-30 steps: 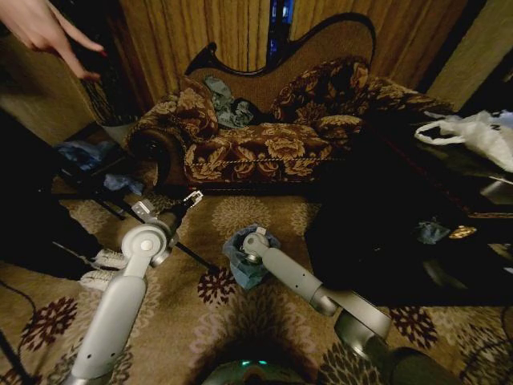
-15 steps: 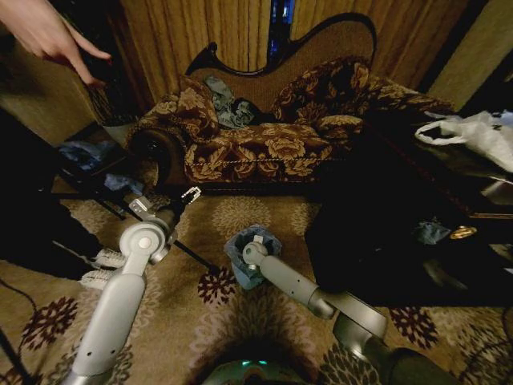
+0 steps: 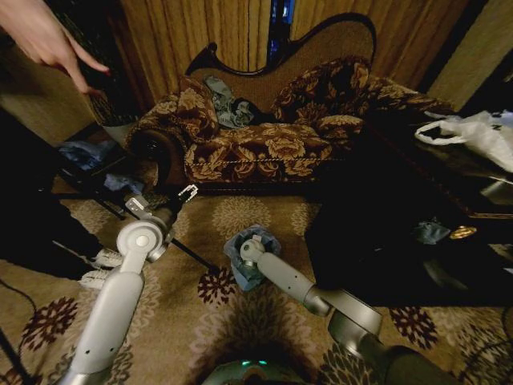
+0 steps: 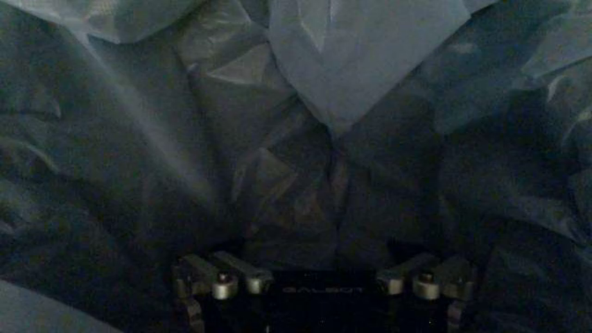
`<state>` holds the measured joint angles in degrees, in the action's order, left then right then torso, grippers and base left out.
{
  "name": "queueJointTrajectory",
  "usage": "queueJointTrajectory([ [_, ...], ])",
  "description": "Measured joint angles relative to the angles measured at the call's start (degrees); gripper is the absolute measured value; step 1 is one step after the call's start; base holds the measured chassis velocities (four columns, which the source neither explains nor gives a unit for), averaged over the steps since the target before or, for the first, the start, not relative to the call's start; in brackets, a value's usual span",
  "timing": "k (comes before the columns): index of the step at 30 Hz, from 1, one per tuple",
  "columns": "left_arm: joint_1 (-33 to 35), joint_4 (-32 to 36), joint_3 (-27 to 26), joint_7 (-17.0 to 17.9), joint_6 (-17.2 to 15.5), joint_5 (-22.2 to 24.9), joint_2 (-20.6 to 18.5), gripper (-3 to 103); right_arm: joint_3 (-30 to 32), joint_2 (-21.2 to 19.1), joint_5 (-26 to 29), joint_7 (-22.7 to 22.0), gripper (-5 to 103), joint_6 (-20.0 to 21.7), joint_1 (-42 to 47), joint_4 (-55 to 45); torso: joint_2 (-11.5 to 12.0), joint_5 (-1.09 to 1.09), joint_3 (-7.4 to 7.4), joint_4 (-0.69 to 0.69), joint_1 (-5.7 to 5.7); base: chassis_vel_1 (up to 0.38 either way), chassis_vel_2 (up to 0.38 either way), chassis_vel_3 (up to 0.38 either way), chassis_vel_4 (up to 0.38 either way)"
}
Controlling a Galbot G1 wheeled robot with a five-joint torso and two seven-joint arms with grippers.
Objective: Place a garbage bag over the trash bin.
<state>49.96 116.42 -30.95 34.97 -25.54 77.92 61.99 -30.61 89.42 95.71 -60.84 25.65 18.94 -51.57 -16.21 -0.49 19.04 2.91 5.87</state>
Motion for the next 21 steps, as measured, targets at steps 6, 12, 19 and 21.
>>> queueJointTrajectory([
  [6,0.01,-0.30,-0.04,-0.27,0.36,-0.02,0.16,100,0.36,0.39,-1.15,0.22,100,-0.48,-0.55,-2.57,0.00,-0.01,0.00,0.01,0.00,0.000,0.000,0.000,0.000],
  [12,0.08,-0.46,-0.02,-0.54,0.36,-0.04,0.21,100,1.61,1.79,-4.32,1.43,100,-0.74,-2.41,-4.09,0.00,-0.01,0.00,0.01,0.00,0.000,0.000,0.000,0.000],
  [19,0.23,-0.09,0.00,-0.60,0.36,-0.04,-0.20,100,1.65,2.68,-10.17,6.90,100,-1.11,-2.68,-1.30,0.00,0.00,0.00,0.00,0.00,0.000,0.000,0.000,0.000],
  [21,0.24,-0.04,0.03,-0.60,0.36,-0.04,-0.23,100,1.65,2.68,-10.99,7.73,100,-1.12,-2.53,-0.85,0.00,0.00,0.00,0.00,0.00,0.000,0.000,0.000,0.000],
])
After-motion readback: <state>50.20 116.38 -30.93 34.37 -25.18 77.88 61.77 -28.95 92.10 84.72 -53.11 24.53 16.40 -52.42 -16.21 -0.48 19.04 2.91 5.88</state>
